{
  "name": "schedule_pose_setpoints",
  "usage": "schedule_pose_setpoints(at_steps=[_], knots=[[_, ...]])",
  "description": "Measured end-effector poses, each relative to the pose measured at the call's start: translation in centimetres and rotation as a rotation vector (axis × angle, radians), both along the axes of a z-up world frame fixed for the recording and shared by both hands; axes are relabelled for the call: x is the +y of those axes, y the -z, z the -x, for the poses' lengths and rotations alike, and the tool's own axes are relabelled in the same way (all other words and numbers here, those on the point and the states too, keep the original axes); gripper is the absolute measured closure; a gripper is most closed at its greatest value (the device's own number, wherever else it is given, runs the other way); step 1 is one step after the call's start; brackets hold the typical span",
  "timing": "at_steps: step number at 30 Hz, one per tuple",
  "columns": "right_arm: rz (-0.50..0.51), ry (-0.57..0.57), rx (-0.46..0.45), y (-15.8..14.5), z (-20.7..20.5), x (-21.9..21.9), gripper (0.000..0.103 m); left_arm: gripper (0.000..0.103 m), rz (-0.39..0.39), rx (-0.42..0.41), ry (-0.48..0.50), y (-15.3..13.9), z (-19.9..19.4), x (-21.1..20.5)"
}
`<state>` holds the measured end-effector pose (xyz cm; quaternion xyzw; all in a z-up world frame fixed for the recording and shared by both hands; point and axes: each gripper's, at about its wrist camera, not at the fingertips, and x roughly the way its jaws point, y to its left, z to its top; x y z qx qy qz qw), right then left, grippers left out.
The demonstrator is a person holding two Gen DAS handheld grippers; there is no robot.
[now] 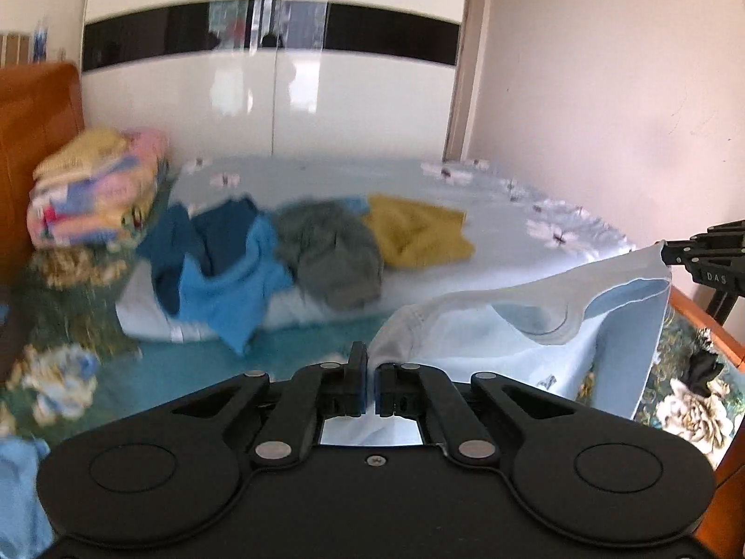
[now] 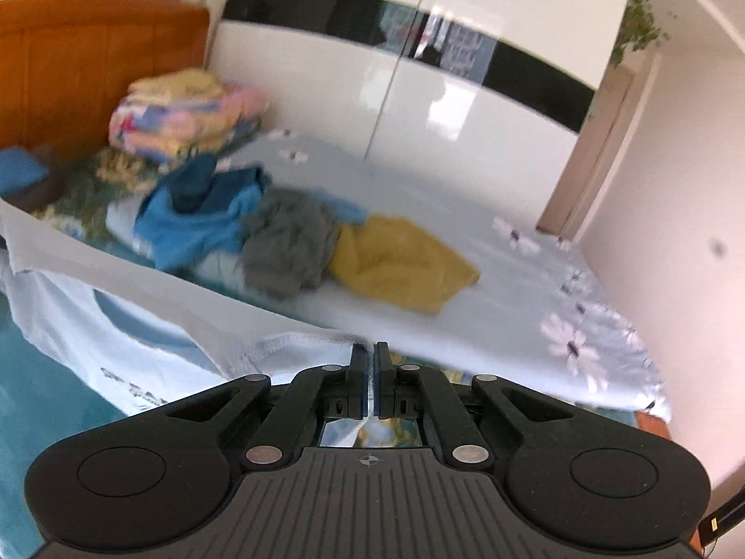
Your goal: Fold clothes
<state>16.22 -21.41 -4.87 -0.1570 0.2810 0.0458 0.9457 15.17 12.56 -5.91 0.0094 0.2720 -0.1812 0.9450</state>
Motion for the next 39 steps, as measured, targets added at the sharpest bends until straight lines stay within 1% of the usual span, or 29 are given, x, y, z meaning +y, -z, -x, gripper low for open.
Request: schedule_pose_setpoints(at_steps=[5,9,14,16,19,20,22,25,28,33,35,39], knots=[[-0.016,-0.007,-0.056,-4.4,2.4,-0.4,0.102,0.102,-0.004,-0.065,0.005,-4.3,2.3,0.5],[-0.013,-0.032,-0.084,-6.8,5.5,-0.7,0.102,0.102,-0.012,-0.111,0.021,-7.0,5.2,1.2],[-0.016,-0.068,-0.109,-9.1,9.5,-0.6,0.102,0.103,-0.039,-0.154,0.045,-9.3,9.3,1.7],[-0.019,-0.082,-0.128,-10.3,11.4,-0.6,0.102,0.103,-0.035,-0.166,0.063,-10.6,11.5,2.1],[-0.023,-0.097,-0.159,-12.1,14.1,-0.6,0.102,0.103,-0.056,-0.186,0.103,-12.0,14.3,2.6],[-0.014,-0.105,-0.169,-12.6,14.8,-0.5,0.102,0.103,-0.067,-0.189,0.11,-12.2,14.8,2.8],[0.003,-0.11,-0.174,-12.9,15.0,-0.3,0.102,0.103,-0.068,-0.178,0.112,-12.2,14.6,3.0],[0.004,-0.089,-0.151,-11.9,13.2,0.3,0.102,0.103,-0.051,-0.149,0.092,-10.9,12.2,3.0],[0.011,-0.054,-0.087,-9.4,9.9,1.1,0.102,0.103,-0.04,-0.102,0.076,-8.6,9.7,2.7],[0.03,-0.003,0.043,-3.0,3.8,2.0,0.102,0.103,-0.018,0.042,0.014,-1.9,3.6,2.3],[0.036,0.007,0.08,-0.5,1.5,2.4,0.102,0.103,-0.038,0.081,-0.013,0.9,1.2,1.9],[0.048,0.0,0.133,4.0,-2.4,3.1,0.102,0.103,-0.084,0.134,-0.059,5.2,-2.4,1.5]])
